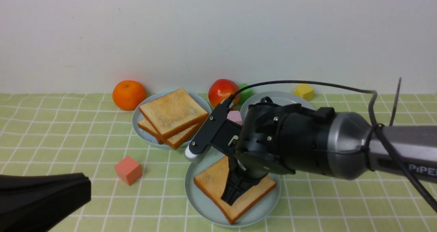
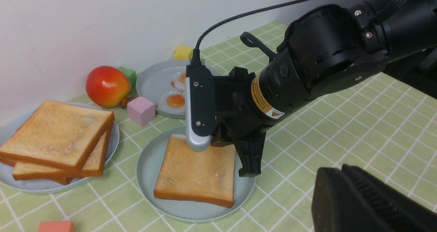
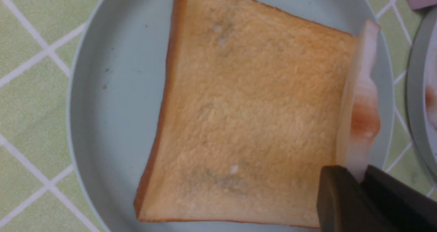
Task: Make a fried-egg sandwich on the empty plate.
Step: Use the right arm to place the fried egg on the slice of bread in the middle
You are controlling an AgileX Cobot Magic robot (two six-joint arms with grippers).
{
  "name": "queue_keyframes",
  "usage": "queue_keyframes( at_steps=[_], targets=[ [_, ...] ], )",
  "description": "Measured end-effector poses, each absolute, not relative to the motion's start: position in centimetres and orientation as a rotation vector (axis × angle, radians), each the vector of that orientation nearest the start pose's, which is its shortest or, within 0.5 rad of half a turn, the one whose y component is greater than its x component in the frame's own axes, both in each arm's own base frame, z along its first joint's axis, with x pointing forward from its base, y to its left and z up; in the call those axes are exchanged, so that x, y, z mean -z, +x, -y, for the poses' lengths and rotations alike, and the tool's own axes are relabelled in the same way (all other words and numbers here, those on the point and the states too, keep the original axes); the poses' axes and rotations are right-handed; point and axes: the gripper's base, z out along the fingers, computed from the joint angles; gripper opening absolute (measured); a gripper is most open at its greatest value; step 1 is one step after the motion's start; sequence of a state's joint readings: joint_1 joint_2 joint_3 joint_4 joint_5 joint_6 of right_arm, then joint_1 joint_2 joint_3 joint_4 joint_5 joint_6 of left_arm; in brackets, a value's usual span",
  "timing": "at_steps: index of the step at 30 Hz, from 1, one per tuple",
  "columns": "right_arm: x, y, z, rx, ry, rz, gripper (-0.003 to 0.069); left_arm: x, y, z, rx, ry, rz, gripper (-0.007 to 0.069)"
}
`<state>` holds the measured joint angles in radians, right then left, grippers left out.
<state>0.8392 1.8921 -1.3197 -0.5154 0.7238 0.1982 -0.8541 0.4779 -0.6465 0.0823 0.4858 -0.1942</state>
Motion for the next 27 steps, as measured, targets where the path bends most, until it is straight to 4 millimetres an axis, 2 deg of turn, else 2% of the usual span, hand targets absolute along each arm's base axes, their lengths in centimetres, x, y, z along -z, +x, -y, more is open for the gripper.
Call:
queue_keyframes(
  at_steps=[8, 12, 18, 22, 26, 27],
  targets=[
    [-20.0, 28.6, -27.3, 0.238, -1.221, -2.33, 0.0065, -35.1, 6.3, 6.8, 0.659, 0.635, -1.738, 0.0029],
    [-19.0, 28.7, -27.5, 0.25, -1.239, -2.341, 0.0065, -35.1, 6.3, 6.8, 0.658, 0.636, -1.739, 0.0029],
    [-18.7, 28.8, -27.7, 0.241, -1.243, -2.336, 0.0083, -35.1, 6.3, 6.8, 0.658, 0.636, -1.74, 0.0029],
    [-18.8, 28.8, -27.7, 0.234, -1.241, -2.333, 0.0139, -35.1, 6.3, 6.8, 0.66, 0.635, -1.741, 0.0031],
    [-18.7, 28.6, -27.8, 0.2, -1.215, -2.364, 0.0288, -35.1, 6.3, 6.8, 0.671, 0.631, -1.745, 0.0037],
    [-18.7, 28.6, -27.8, 0.197, -1.213, -2.367, 0.0288, -35.1, 6.3, 6.8, 0.671, 0.631, -1.745, 0.0037]
  ],
)
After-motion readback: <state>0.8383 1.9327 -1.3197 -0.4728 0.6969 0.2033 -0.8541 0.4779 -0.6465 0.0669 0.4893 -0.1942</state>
